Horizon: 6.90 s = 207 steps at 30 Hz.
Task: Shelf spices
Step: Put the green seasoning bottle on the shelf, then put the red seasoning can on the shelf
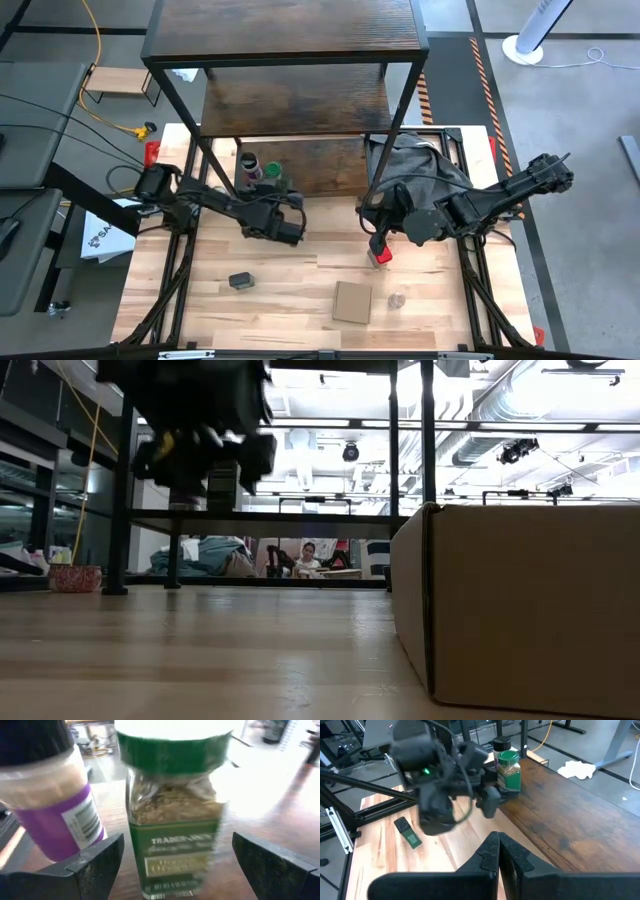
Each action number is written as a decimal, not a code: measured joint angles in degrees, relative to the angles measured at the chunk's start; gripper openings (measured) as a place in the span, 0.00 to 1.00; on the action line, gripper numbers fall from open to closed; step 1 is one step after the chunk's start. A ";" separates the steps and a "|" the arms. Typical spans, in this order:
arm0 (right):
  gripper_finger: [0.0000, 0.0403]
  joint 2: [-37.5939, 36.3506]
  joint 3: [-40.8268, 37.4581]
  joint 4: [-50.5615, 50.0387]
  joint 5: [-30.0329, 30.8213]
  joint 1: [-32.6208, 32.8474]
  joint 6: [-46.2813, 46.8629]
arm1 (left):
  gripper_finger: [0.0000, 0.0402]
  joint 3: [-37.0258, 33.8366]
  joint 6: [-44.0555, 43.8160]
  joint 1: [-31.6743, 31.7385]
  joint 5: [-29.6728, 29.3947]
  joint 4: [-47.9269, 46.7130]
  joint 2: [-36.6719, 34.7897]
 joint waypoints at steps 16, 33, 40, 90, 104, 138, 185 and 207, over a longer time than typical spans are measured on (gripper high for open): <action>0.00 0.00 0.00 0.84 -1.20 -0.09 -0.67 | 0.90 0.00 24.96 -20.46 34.40 -4.50 -21.80; 0.00 -0.02 0.00 1.82 -14.50 -0.39 0.83 | 0.91 0.00 25.10 -37.46 61.05 -3.95 -26.64; 0.00 -0.02 0.00 1.83 -20.80 0.38 11.65 | 0.91 0.00 31.28 -40.18 56.34 -4.01 -26.65; 0.73 14.25 -0.02 -23.75 -24.59 4.30 45.26 | 0.91 -0.02 28.81 -40.36 53.35 0.76 -26.58; 0.81 15.60 -0.02 -31.63 -29.63 -1.10 51.84 | 0.91 -0.02 27.78 -40.35 57.76 0.45 -26.58; 0.48 27.34 17.50 -20.85 -15.78 -0.02 38.38 | 0.84 -0.04 19.55 -48.49 53.82 5.09 -26.45; 0.82 37.34 40.69 -23.92 -18.88 -28.61 5.84 | 0.84 -0.04 22.41 -39.94 46.75 7.78 -26.43; 0.02 33.68 30.64 -35.79 1.11 -19.14 23.02 | 0.84 -0.04 17.17 -39.59 39.26 6.10 -25.87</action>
